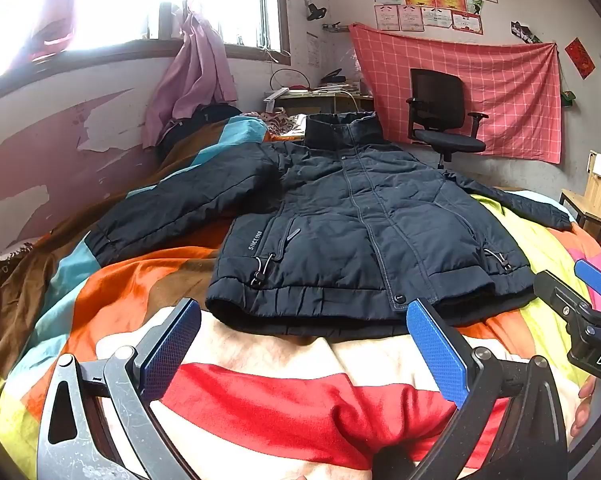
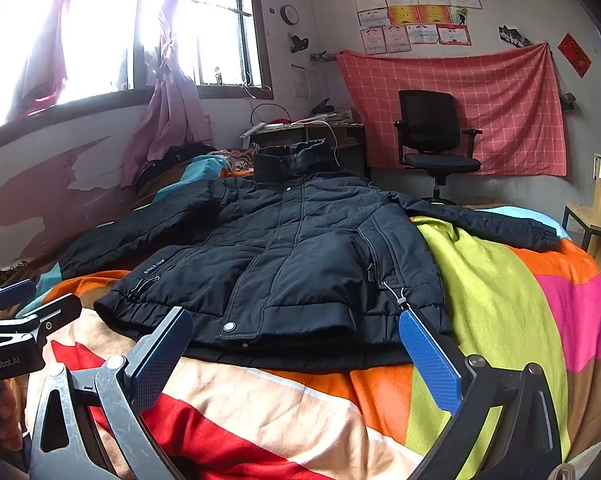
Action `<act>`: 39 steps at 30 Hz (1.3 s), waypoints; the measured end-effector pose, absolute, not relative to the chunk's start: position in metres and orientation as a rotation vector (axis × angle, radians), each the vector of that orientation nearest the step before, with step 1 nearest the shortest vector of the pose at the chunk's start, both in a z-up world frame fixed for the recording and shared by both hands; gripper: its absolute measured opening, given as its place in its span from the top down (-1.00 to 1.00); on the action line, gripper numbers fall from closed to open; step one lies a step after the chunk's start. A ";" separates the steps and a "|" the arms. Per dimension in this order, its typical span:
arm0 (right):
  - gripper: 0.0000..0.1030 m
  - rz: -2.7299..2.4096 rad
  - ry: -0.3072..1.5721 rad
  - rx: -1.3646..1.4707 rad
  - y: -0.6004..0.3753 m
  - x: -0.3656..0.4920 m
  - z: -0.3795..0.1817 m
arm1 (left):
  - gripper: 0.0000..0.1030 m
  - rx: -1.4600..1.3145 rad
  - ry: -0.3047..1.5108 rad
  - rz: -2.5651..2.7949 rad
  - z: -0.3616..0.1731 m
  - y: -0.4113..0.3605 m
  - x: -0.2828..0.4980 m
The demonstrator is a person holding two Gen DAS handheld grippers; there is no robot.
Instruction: Fold large clothes
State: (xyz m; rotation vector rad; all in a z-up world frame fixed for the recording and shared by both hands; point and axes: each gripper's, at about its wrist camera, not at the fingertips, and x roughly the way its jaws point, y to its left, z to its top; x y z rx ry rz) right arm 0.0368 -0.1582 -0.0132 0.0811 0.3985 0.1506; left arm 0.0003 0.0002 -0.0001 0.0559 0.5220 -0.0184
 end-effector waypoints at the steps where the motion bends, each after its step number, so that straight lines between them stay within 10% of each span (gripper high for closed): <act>1: -1.00 0.151 0.398 0.082 -0.158 0.037 -0.013 | -0.96 0.057 0.520 -0.013 0.000 0.000 0.000; 39: -1.00 0.149 0.402 0.082 -0.159 0.036 -0.014 | -0.96 0.046 0.527 -0.018 0.000 0.001 0.000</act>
